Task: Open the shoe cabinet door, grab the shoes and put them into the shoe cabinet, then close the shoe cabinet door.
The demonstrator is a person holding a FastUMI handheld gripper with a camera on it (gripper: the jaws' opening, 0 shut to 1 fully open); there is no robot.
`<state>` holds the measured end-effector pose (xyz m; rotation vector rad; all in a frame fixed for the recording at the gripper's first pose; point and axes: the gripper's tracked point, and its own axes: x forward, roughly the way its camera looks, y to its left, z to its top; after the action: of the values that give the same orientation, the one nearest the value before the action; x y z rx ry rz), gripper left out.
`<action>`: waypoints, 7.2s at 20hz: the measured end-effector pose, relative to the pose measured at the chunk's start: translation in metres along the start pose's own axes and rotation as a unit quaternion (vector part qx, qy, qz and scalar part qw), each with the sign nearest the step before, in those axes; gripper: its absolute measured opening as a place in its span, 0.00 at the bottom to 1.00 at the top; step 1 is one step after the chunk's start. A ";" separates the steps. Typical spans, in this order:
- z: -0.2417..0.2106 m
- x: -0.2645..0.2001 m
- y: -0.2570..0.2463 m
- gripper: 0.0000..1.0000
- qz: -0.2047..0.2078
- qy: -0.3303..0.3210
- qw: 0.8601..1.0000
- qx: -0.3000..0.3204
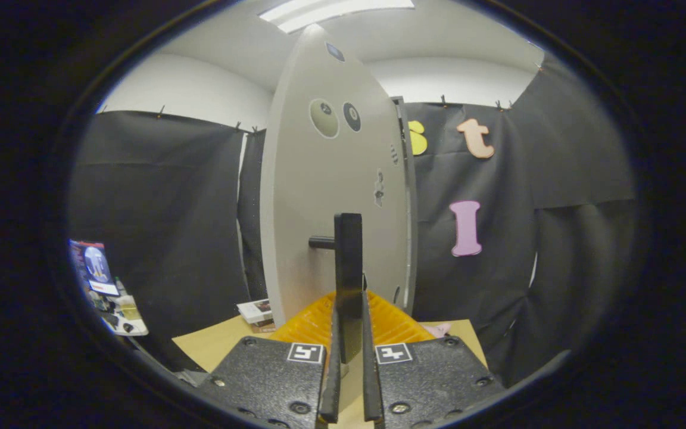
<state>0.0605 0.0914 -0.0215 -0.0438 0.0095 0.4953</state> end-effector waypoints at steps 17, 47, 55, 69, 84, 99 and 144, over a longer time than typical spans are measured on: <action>-0.019 -0.050 0.003 1.00 -0.135 -0.067 0.989 0.003; -0.439 0.202 0.141 0.90 -0.063 0.307 0.948 0.065; -0.472 0.234 0.142 0.24 -0.057 0.324 0.936 0.125; -0.352 0.198 0.135 0.11 -0.066 0.235 0.967 0.073; -0.072 0.177 0.185 0.11 -0.007 0.079 0.997 0.026; 0.055 0.320 0.104 0.11 -0.139 0.080 0.987 -0.003; 0.056 0.250 0.070 1.00 -0.155 0.099 0.977 -0.110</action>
<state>0.2468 0.2738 0.0267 -0.3078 0.1411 0.1752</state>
